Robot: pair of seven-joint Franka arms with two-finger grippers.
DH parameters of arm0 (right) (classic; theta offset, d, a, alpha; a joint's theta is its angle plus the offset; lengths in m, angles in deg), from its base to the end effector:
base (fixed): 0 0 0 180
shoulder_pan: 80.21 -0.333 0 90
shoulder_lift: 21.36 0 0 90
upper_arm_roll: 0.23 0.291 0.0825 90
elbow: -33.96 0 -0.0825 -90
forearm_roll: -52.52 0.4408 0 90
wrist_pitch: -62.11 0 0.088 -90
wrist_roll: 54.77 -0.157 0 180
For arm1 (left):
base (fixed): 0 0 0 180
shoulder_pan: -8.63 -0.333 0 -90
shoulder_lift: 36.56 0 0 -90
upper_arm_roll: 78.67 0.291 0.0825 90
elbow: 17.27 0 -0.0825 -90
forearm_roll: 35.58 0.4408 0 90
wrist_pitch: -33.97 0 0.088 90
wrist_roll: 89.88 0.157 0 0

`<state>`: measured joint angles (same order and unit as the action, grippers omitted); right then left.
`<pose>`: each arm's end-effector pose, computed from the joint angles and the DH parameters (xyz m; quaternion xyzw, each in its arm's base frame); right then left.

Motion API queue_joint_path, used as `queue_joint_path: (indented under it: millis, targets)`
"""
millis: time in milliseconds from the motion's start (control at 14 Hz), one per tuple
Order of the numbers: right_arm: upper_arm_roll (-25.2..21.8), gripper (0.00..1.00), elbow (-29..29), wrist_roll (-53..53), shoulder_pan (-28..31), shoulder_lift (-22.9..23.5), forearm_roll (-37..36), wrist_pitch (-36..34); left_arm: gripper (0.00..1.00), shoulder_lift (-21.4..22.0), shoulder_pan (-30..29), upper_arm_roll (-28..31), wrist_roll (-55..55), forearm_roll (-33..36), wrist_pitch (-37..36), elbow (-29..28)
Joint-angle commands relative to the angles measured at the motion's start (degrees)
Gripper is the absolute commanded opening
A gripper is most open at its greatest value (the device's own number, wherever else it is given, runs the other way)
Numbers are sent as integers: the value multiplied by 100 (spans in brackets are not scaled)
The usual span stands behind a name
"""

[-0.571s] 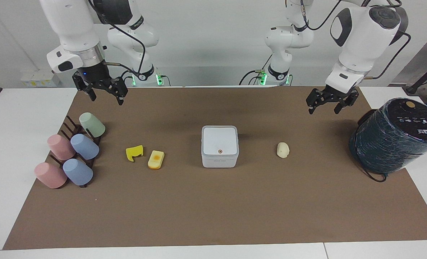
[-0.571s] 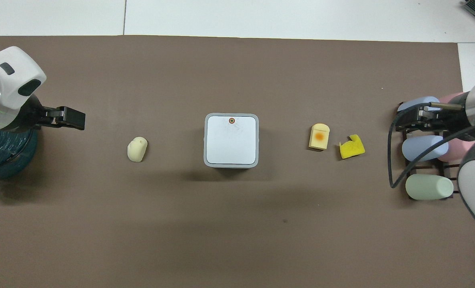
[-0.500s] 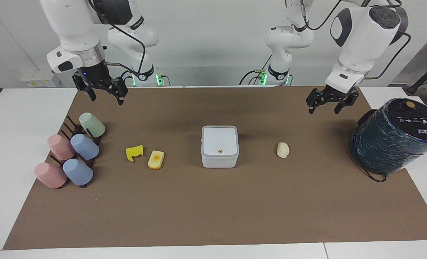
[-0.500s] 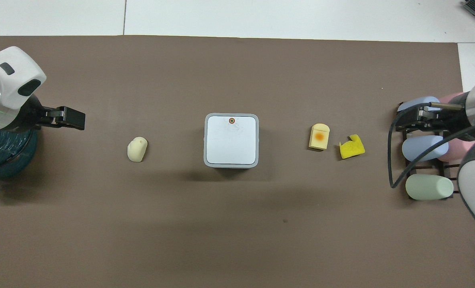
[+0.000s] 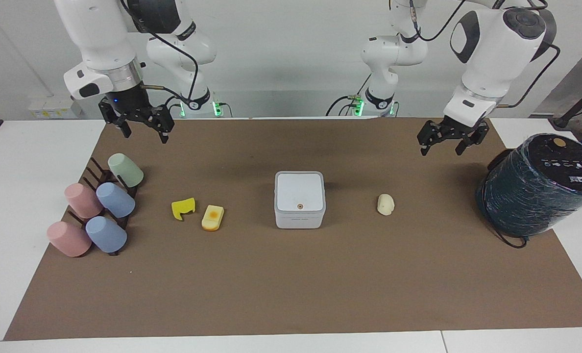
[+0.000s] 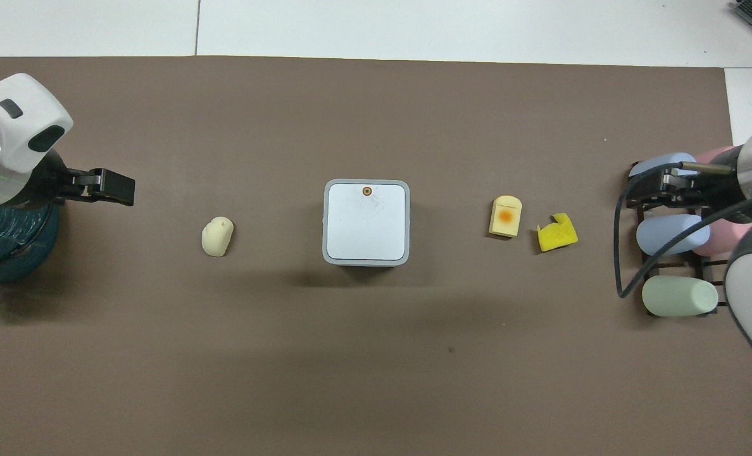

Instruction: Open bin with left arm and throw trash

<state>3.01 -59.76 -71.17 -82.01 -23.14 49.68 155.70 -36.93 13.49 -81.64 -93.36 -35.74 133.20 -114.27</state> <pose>0.6075 0.0464 0.5397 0.9948 -0.0977 0.0189 0.0225 0.6193 -0.0855 0.4947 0.9992 -0.0377 0.0160 0.0031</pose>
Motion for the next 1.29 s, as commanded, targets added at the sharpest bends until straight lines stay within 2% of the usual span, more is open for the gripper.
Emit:
queue_joint_path:
  millis: [0, 857, 929, 1214]
  targets:
    - [36, 100, -155, 137, 84, -147, 38, 63, 100, 177, -47, -11, 14, -54, 53, -187]
    - [36, 100, -155, 137, 84, -147, 38, 63, 100, 195, 76, -90, -276, -28, 61, -214]
    - [36, 100, -155, 137, 93, -147, 38, 63, 100, 204, 250, -99, -346, -27, 79, -223]
    - [36, 100, -155, 137, 93, -147, 38, 63, 100, 151, 804, -134, -1802, -71, 570, -258]
